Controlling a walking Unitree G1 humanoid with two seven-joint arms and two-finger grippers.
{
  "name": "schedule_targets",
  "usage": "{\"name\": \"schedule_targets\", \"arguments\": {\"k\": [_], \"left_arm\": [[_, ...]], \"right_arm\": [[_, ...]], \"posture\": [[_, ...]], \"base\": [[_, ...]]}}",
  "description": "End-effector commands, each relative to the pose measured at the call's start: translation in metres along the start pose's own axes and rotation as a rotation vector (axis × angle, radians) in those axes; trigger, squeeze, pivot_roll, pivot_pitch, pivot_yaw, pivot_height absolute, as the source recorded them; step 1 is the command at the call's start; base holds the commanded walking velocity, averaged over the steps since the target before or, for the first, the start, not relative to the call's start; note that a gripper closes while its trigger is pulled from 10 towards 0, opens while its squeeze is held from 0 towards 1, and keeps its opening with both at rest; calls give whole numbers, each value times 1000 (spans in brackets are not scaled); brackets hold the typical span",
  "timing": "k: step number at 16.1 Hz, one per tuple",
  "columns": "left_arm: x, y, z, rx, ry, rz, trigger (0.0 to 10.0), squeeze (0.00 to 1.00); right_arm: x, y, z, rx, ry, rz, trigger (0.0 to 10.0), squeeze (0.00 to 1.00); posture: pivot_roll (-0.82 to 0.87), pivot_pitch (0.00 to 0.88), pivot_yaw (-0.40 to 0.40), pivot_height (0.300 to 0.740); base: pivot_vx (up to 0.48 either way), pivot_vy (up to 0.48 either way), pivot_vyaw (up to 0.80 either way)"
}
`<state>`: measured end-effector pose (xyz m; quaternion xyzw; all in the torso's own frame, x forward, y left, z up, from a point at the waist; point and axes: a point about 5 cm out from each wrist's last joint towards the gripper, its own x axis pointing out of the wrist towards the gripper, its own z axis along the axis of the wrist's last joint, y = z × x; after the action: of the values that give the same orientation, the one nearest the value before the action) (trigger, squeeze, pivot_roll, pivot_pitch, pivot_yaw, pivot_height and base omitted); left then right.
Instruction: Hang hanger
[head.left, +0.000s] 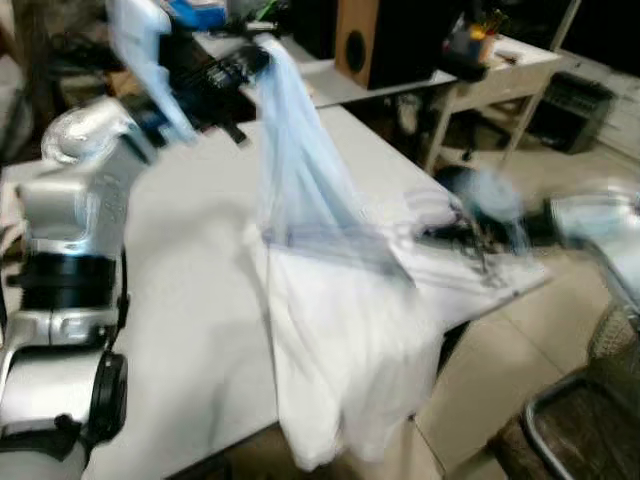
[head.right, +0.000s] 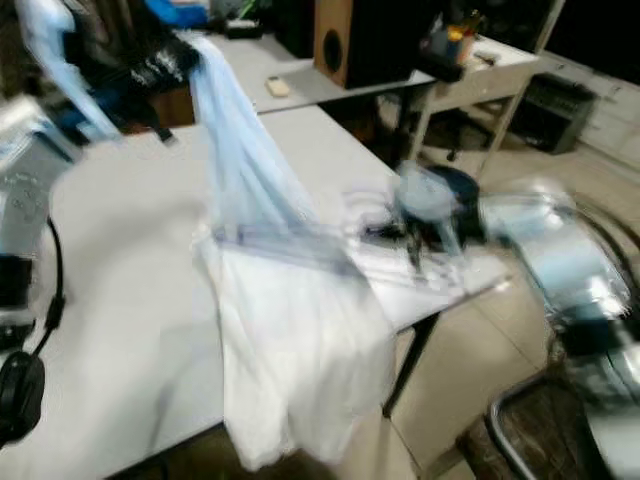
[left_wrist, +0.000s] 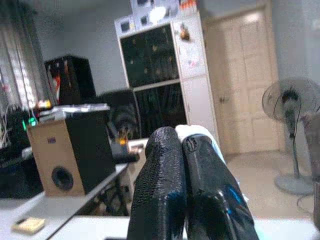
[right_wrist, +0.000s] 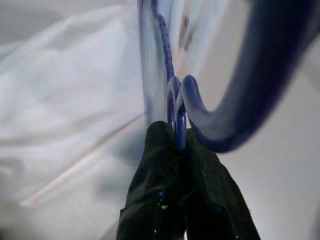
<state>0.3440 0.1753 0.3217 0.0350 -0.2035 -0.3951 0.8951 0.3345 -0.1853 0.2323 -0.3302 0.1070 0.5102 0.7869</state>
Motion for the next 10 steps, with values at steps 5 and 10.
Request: {"name": "schedule_targets", "arguments": {"k": [5, 10], "left_arm": [[-6, 21, 74, -28, -417, 157, 10000, 0], [4, -3, 48, -86, -359, 84, 10000, 0]], "right_arm": [[-13, -78, 88, -138, -471, -554, 10000, 0], [5, -65, 55, -128, -478, -581, 10000, 0]], "posture": [[-150, 0, -24, 740], [-161, 0, -10, 740]], "base": [[0, 0, 0], [0, 0, 0]]}}
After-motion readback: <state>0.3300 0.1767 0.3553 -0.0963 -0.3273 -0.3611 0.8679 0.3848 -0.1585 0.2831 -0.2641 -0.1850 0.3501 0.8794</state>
